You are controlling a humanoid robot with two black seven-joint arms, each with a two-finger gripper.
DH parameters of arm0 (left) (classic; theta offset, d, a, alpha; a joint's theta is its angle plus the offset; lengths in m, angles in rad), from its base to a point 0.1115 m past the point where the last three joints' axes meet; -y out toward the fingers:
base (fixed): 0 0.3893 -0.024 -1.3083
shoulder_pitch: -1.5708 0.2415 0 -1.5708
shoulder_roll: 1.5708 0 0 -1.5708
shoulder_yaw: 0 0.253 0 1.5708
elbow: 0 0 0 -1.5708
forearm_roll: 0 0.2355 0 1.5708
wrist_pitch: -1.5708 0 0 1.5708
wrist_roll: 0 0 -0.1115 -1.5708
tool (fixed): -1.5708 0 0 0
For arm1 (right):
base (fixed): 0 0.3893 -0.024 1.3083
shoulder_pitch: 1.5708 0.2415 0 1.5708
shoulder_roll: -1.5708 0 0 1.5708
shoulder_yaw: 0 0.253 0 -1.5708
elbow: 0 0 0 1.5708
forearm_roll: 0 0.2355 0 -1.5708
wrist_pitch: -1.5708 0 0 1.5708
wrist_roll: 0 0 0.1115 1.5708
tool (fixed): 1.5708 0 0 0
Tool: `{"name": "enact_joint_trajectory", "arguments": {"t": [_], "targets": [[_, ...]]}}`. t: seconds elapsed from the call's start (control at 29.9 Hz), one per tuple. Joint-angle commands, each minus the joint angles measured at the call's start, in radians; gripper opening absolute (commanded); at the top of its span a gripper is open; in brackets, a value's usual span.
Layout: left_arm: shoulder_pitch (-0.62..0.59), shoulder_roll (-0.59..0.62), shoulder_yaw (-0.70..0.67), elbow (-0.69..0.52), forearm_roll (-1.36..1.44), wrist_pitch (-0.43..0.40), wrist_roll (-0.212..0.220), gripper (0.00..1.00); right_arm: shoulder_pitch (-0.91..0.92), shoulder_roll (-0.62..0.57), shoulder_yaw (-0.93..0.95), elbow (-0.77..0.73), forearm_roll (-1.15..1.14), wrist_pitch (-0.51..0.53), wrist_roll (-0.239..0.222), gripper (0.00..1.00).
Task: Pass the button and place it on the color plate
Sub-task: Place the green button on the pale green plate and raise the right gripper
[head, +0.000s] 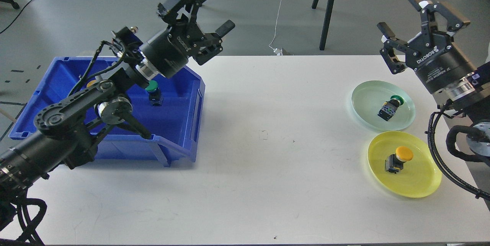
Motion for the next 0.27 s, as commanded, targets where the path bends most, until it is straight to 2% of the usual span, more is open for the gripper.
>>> {"name": "enact_joint_trajectory", "arguments": {"t": [0.0, 0.1, 0.23], "targets": [[0.013, 0.066, -0.021, 0.072, -0.138, -0.003, 0.0, 0.99, 0.013, 0.137, 0.036, -0.066, 0.029, 0.068, 0.0, 1.0], [0.017, 0.077, -0.038, 0.094, -0.206, -0.003, 0.0, 0.99, 0.01, 0.236, 0.087, -0.069, 0.033, 0.068, 0.0, 1.0], [0.038, 0.069, -0.05, 0.094, -0.215, -0.003, 0.0, 0.99, 0.01, 0.256, 0.128, -0.068, 0.03, 0.068, 0.0, 1.0]]}}
